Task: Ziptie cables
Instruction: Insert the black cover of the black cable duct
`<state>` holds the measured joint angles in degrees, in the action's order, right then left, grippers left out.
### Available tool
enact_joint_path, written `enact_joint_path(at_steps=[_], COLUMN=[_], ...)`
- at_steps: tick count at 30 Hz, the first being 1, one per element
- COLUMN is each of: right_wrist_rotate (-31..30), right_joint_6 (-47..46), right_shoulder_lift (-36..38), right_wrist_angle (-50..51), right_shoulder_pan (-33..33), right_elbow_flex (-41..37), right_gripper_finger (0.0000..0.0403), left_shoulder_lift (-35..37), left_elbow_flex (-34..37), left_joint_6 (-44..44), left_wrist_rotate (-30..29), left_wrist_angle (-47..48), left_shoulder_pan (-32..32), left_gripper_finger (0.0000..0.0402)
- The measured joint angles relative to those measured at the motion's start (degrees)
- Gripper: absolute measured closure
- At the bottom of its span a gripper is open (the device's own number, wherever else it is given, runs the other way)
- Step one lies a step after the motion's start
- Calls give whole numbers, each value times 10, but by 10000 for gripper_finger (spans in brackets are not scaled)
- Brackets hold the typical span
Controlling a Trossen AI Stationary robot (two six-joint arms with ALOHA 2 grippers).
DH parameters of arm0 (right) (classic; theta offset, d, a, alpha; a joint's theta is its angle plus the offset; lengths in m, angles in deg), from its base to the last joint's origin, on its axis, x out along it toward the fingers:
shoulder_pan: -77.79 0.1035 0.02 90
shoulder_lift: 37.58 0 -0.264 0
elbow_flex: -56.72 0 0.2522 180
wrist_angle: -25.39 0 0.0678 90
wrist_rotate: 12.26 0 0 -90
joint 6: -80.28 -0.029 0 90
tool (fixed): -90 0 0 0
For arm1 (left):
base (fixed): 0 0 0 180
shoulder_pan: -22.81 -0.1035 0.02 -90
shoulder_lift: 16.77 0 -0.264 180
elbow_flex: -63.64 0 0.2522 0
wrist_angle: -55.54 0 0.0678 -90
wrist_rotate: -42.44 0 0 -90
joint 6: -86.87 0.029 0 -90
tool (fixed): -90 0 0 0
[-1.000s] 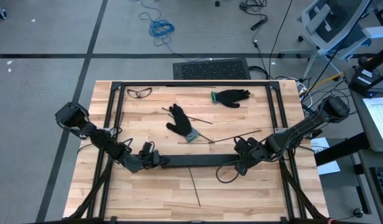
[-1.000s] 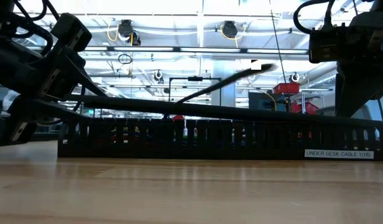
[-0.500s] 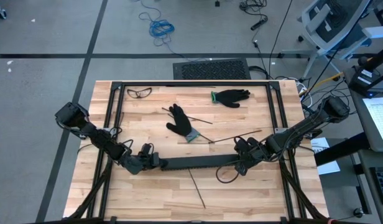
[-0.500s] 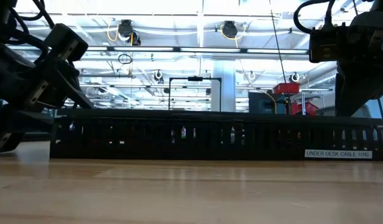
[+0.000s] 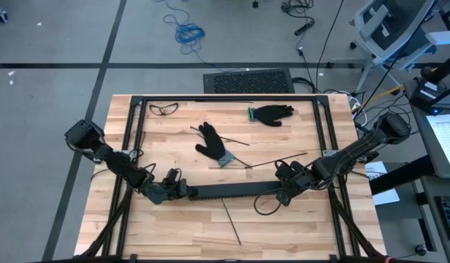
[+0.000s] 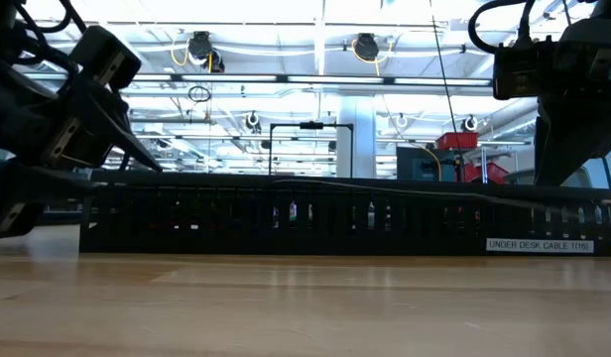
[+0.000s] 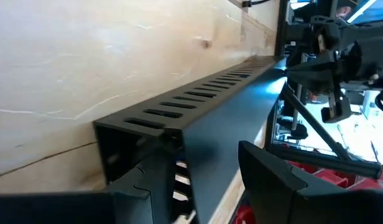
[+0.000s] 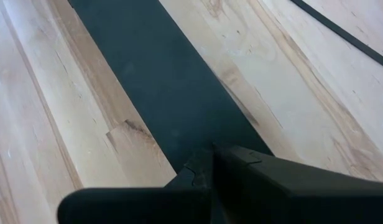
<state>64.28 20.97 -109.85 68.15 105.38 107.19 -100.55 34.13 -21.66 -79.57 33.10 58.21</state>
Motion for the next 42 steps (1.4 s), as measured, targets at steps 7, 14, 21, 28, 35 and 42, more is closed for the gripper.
enact_joint_path(at_steps=[7,14,21,28,35,42], right_wrist_rotate=[0,0,0,0,0,0], right_joint_6=[2,2,2,2,0,1], right_shoulder_lift=[0,0,0,0,0,0], right_wrist_angle=[4,11,12,12,12,12], right_shoulder_pan=[0,0,0,0,0,0], right_elbow_flex=[0,1,1,1,1,0], right_gripper_finger=[403,403,403,403,403,403], left_shoulder_lift=[29,64,71,71,72,114], left_elbow_flex=[0,0,0,0,0,-1], left_joint_6=[24,30,23,22,10,-26], left_wrist_rotate=[5,23,51,52,48,19], left_wrist_angle=[1,36,92,118,134,207], left_shoulder_pan=[0,0,3,4,5,31], left_gripper_finger=[232,232,232,232,232,232])
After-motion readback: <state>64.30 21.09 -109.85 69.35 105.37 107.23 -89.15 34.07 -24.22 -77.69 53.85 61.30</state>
